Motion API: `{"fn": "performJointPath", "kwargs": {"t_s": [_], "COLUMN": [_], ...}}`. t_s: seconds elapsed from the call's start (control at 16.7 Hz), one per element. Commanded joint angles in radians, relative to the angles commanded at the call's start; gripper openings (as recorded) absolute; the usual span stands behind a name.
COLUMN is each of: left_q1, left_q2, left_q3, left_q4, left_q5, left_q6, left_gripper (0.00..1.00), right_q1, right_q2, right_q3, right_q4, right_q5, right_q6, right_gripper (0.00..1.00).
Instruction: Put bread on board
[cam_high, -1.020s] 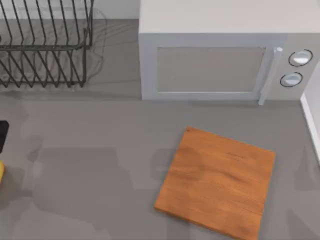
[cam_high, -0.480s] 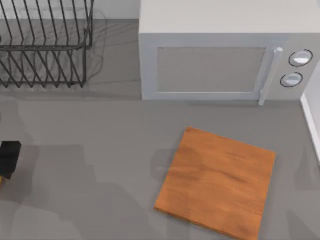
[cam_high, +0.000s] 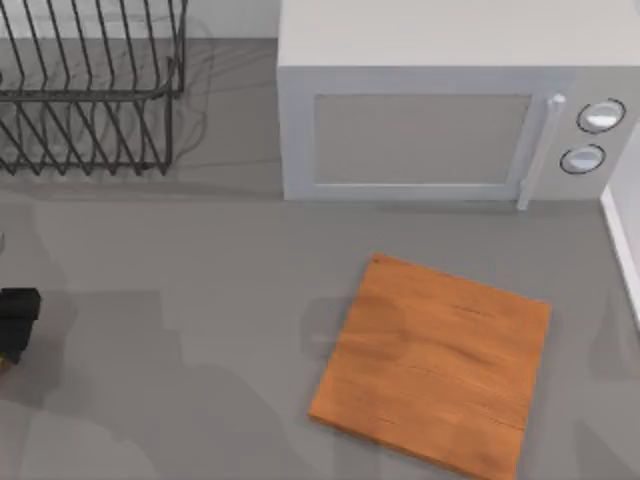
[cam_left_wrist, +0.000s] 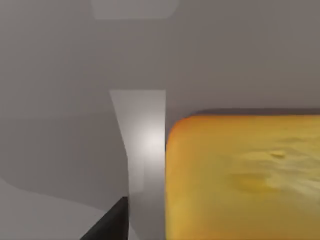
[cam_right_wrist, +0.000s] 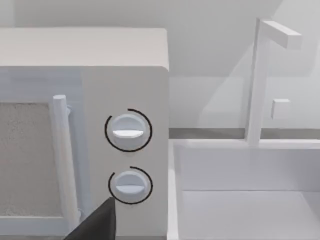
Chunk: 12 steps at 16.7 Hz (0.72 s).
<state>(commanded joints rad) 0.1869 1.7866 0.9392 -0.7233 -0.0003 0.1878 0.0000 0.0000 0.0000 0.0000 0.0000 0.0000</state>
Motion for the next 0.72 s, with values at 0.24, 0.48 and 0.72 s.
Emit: {"fn": "performJointPath", "kwargs": {"t_s": [0.24, 0.48, 0.72], "left_q1": [0.000, 0.000, 0.000], "left_q2": [0.000, 0.000, 0.000], "left_q3": [0.000, 0.000, 0.000], "left_q4": [0.000, 0.000, 0.000], "left_q5": [0.000, 0.000, 0.000], "left_q6": [0.000, 0.000, 0.000], "left_gripper": [0.47, 0.17, 0.00], "right_q1": [0.000, 0.000, 0.000], "right_q2": [0.000, 0.000, 0.000], "right_q3": [0.000, 0.000, 0.000], "right_q4": [0.000, 0.000, 0.000], "right_q5": [0.000, 0.000, 0.000], "right_q6": [0.000, 0.000, 0.000], "right_gripper": [1.00, 1.00, 1.00]}}
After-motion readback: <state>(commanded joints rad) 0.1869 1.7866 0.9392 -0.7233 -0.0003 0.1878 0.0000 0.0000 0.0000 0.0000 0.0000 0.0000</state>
